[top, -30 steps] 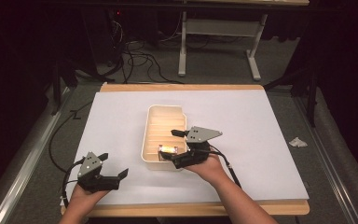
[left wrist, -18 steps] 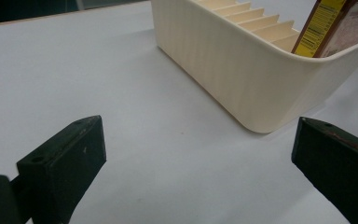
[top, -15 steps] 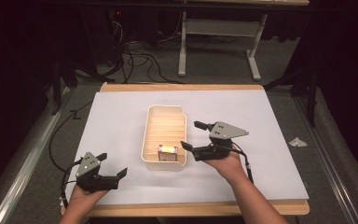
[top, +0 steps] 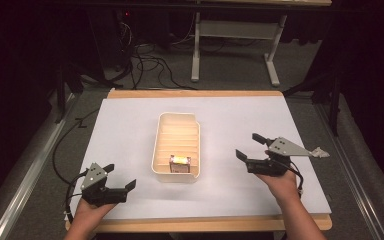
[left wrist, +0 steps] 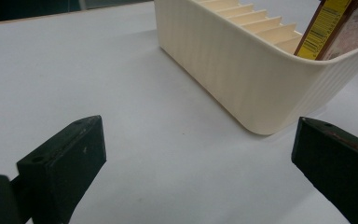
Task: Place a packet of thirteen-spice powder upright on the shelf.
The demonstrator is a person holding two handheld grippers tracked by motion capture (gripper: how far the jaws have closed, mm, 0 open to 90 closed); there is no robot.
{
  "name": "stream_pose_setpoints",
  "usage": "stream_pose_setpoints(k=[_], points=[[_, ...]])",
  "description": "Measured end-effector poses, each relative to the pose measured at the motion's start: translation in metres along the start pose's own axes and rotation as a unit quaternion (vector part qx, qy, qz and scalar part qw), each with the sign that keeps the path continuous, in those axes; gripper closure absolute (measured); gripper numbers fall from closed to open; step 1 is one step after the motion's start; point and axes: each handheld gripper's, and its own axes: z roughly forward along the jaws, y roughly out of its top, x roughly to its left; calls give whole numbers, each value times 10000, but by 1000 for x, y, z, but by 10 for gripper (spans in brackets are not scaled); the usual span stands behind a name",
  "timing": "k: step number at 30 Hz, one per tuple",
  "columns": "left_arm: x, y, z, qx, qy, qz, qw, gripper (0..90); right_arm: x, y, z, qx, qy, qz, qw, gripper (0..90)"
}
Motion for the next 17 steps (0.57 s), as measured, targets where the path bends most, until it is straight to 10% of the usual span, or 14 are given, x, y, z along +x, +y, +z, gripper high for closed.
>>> stream_pose_setpoints(k=[7, 17], points=[[4, 0, 3, 45, -17, -12, 10000, 38, -13, -34, -43, 264, -588, 240, 9976, 156], [-3, -3, 9, 74, -35, -14, 10000, 38, -12, -45, -37, 400, -469, 172, 9980, 164]])
